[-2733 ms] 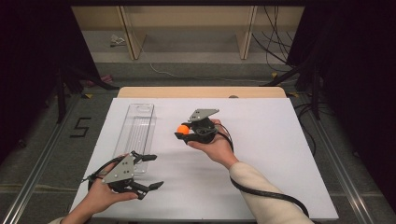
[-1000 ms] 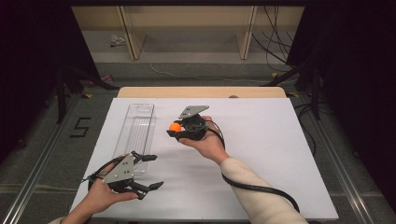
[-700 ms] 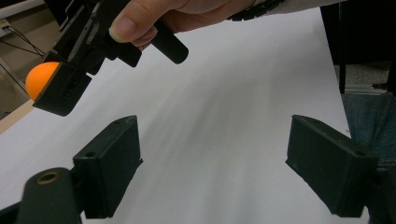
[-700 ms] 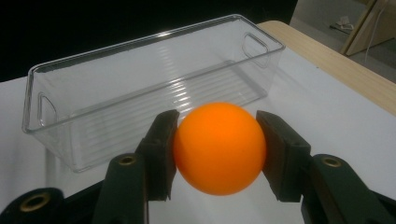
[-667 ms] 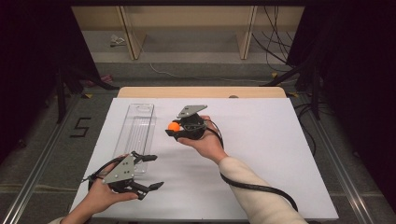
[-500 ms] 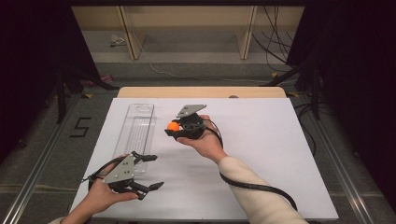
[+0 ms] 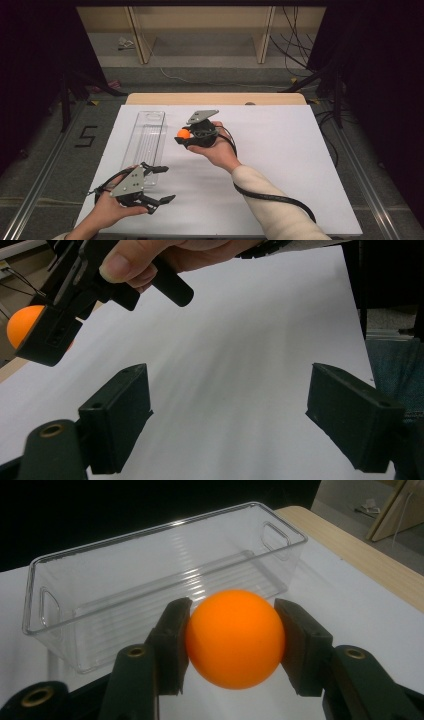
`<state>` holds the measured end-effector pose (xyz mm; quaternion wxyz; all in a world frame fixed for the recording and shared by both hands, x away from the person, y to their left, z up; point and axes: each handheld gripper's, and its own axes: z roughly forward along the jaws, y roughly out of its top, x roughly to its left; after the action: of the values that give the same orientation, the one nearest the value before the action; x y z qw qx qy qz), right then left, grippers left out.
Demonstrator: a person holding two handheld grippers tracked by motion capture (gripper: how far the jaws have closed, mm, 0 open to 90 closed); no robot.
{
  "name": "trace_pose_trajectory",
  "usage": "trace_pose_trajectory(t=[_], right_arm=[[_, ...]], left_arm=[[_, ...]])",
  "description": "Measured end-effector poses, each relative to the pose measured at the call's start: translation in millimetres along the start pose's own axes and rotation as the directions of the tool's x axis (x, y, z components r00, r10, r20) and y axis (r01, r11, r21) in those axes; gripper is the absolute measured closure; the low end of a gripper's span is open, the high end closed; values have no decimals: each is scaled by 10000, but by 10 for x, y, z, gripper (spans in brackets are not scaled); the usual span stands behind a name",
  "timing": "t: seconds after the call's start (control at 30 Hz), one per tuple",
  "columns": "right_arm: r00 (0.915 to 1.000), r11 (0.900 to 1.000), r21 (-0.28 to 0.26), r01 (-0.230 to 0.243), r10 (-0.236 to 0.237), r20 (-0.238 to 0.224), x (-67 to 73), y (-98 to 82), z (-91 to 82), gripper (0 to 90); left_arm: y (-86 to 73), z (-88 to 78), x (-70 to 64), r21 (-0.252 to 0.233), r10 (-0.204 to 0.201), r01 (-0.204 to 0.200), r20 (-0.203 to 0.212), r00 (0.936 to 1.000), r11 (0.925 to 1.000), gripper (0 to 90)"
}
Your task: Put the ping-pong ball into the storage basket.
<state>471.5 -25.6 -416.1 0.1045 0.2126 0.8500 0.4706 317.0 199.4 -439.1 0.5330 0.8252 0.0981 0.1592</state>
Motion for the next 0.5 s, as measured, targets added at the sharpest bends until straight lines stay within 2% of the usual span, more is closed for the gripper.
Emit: trace_pose_trajectory(t=[0.5], right_arm=[[10000, 10000, 38, 33, -33, -65, 9, 35, 50, 515]], left_arm=[[0, 1, -3, -1, 0, 0, 19, 10000, 10000, 172]])
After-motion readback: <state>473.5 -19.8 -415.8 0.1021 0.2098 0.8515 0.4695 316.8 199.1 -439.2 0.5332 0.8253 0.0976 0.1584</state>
